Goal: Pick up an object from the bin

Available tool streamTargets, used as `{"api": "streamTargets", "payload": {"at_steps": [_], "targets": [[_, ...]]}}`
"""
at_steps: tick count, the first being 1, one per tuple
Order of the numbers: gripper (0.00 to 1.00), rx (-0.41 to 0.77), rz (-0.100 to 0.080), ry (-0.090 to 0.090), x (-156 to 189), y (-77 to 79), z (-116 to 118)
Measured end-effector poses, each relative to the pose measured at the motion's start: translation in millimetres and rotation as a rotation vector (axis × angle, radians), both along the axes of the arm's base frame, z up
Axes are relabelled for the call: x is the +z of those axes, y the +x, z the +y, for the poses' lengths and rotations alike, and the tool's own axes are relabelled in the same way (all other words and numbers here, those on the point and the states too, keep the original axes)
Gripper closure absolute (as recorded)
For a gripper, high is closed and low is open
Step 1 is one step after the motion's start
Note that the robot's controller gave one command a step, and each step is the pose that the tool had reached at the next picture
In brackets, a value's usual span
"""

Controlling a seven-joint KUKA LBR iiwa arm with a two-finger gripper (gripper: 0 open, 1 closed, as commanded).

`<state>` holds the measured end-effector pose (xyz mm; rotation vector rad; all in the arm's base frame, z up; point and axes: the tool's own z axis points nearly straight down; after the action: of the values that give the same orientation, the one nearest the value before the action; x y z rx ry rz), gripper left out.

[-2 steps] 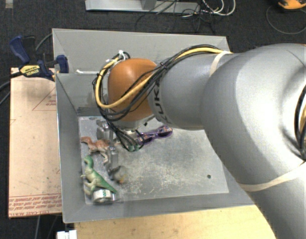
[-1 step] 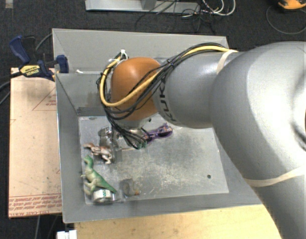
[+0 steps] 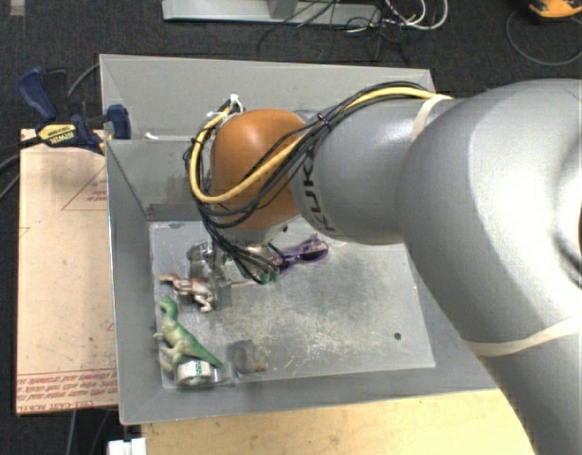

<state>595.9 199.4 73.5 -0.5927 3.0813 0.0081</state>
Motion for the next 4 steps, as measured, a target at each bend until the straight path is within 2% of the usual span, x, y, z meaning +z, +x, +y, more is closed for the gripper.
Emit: {"api": "streamTargets", "payload": {"at_steps": [1, 2, 3, 4], "targets": [[1.0, -0.004, -0.002, 0.002, -2.5, 5.7, -1.4], [0.0, -0.001, -0.002, 0.003, -3.2, 7.2, -2.4], [1.0, 0.003, -0.002, 0.003, -3.4, 5.0, -3.7], [1.0, 0.002, -0.002, 0.003, -3.4, 5.0, -3.7]]}}
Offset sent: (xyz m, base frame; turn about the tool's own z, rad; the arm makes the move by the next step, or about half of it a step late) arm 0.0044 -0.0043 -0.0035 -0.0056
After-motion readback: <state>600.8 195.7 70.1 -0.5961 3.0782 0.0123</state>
